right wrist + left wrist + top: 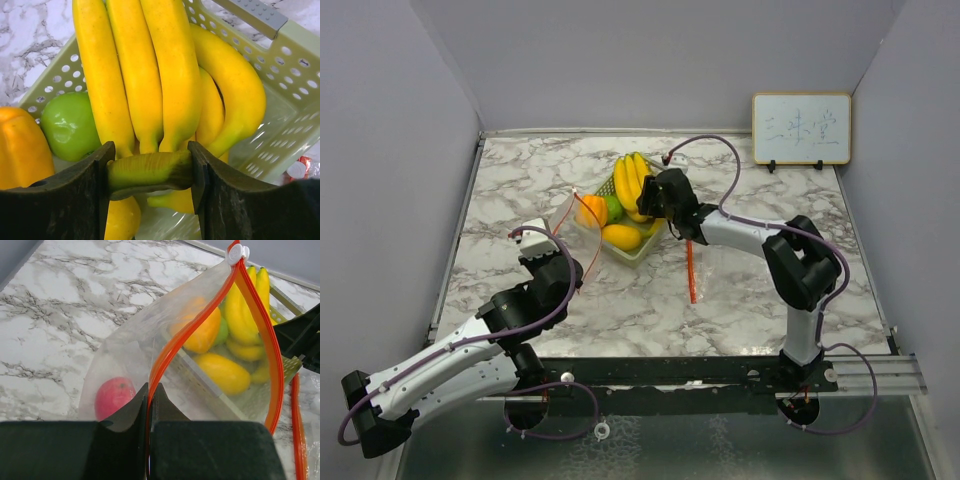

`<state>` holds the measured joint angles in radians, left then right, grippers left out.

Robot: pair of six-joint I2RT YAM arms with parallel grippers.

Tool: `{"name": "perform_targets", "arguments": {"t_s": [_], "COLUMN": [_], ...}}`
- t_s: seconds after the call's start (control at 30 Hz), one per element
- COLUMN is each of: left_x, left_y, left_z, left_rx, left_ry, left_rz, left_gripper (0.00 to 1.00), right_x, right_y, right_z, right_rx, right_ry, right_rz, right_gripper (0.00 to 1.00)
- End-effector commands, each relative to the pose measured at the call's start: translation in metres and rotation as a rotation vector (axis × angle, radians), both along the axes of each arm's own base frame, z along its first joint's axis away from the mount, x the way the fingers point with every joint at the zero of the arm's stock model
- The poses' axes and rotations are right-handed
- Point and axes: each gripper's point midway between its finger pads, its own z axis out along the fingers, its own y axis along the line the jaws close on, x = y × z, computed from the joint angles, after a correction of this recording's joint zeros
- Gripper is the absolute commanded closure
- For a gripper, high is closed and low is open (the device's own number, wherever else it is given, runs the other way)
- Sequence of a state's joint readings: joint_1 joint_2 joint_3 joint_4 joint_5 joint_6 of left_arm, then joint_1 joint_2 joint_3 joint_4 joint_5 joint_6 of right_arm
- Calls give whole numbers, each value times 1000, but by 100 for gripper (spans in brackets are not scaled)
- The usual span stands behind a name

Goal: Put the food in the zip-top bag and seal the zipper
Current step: Pick up the fake fruit from the bin, then place the fake fruit in the zipper food storage bag.

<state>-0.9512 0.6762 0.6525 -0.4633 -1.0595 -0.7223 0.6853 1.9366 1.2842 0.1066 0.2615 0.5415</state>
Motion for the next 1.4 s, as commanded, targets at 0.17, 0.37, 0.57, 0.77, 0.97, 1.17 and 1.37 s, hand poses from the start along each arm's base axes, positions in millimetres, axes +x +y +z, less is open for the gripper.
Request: {"name": "perform_targets", "arguments": {"t_s": [0.17, 0.37, 0.57, 0.77, 0.97, 1.17, 1.37], "left_x": [-2, -2, -1, 4, 8, 12, 12], "left_y": [6, 5, -1, -16, -24, -29, -32], "left_z": [12, 17, 15, 19, 9, 2, 2], "left_rx": [11, 32, 16, -11, -2, -7, -14], "left_ry": [-6, -7, -34, -82, -80, -97, -105], "left_rz": [9, -14, -54, -125, -134, -139, -159], "left_gripper": [100, 100, 100, 100, 100, 100, 100], "right_x": [-18, -53, -108, -170, -227, -261, -272], "right_y": [-22, -38, -55, -51, -42, -34, -25], "right_z": [104, 158, 198, 225, 233, 214, 200], "right_rx": [57, 108, 233, 391, 563, 701, 842], "right_ry": [-198, -252, -249, -196, -87, 48, 169], "right_rz": [17, 77, 178, 371, 555, 675, 718], "right_gripper": [75, 78, 79, 80, 81, 82, 83]}}
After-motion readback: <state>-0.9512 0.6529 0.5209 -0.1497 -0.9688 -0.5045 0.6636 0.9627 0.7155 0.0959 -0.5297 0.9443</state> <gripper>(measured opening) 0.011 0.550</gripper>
